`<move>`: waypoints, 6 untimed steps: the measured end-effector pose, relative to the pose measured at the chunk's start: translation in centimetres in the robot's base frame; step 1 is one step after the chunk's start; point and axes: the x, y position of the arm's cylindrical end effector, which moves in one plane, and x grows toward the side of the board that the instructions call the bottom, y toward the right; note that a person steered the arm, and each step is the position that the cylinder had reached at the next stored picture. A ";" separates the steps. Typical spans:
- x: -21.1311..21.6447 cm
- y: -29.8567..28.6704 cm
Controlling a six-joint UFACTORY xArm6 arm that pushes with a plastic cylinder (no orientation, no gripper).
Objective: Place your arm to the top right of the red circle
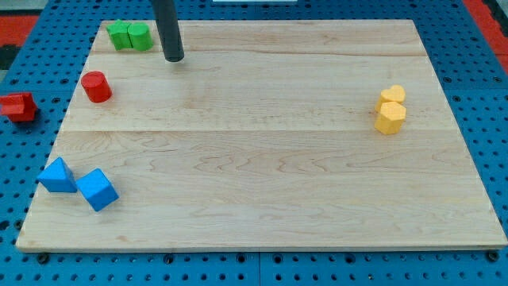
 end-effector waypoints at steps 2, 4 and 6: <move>-0.4 0.0; -0.4 -0.8; 4.7 -2.0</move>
